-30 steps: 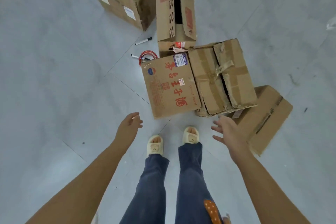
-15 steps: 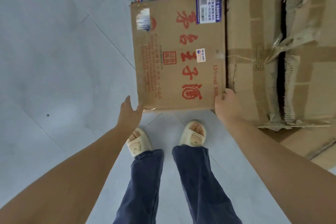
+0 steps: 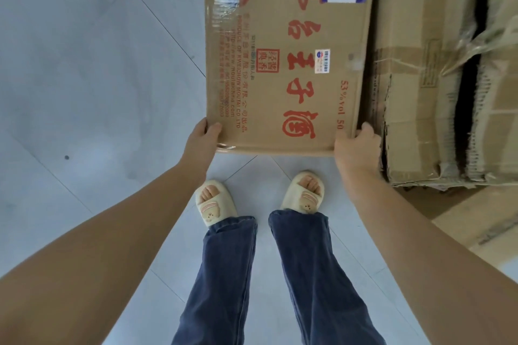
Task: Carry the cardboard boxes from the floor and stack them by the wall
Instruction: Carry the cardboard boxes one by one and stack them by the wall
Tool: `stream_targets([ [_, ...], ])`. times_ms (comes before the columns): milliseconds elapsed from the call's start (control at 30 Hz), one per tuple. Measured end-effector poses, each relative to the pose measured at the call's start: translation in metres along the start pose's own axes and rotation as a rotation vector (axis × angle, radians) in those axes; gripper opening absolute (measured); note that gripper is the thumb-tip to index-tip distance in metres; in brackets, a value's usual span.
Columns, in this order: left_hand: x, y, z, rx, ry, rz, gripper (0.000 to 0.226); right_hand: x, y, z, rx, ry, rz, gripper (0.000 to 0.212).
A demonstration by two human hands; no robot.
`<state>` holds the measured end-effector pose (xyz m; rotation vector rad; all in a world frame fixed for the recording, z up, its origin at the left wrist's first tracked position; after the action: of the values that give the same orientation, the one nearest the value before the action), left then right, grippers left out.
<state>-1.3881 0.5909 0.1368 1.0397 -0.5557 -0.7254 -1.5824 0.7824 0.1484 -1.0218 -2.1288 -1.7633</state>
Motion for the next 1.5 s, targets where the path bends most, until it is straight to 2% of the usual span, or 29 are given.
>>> stream_targets([
  [133,0.023,0.000,0.000,0.009,0.029,0.027,0.019,-0.013,0.000,0.017,0.098,-0.061,-0.093,0.035],
  [267,0.035,-0.011,-0.007,0.034,0.051,-0.058,0.023,-0.036,-0.009,0.023,0.047,-0.374,-0.252,0.036],
  [367,0.030,-0.015,-0.011,0.019,0.049,-0.078,0.020,-0.041,-0.012,0.028,0.019,-0.471,-0.287,0.027],
  [500,0.030,0.005,-0.009,0.002,0.018,-0.059,0.018,-0.016,0.007,0.023,0.066,-0.474,-0.274,0.016],
  [667,0.043,0.071,0.017,-0.069,0.089,0.011,0.020,0.025,0.060,-0.005,0.117,-0.548,-0.237,0.026],
  [833,0.047,0.142,0.035,0.024,0.320,-0.028,0.026,0.056,0.116,-0.035,0.023,-0.593,-0.290,0.026],
  [933,0.055,0.195,0.036,0.036,0.366,0.030,0.028,0.074,0.154,-0.042,-0.006,-0.583,-0.291,0.024],
  [1133,0.074,0.304,0.068,-0.090,0.394,0.099,0.017,0.113,0.245,-0.082,0.045,-0.535,-0.317,0.024],
  [1300,0.082,0.392,0.101,-0.214,0.407,0.152,0.023,0.149,0.308,-0.118,0.120,-0.518,-0.376,0.019],
  [1500,0.066,0.479,0.105,-0.272,0.567,0.296,0.025,0.192,0.353,-0.140,0.255,-0.408,-0.481,0.016],
])
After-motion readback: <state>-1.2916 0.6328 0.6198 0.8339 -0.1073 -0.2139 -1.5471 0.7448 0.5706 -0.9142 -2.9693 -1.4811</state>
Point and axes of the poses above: each hand's wrist, its own y-axis away from the middle knuckle, its own x-axis out of the back of the hand, z = x × y, the point moved 4 cm from there along -y, towards the middle knuckle, and after that the axes turned 11 degrees about -z, right-handed, at the moved point
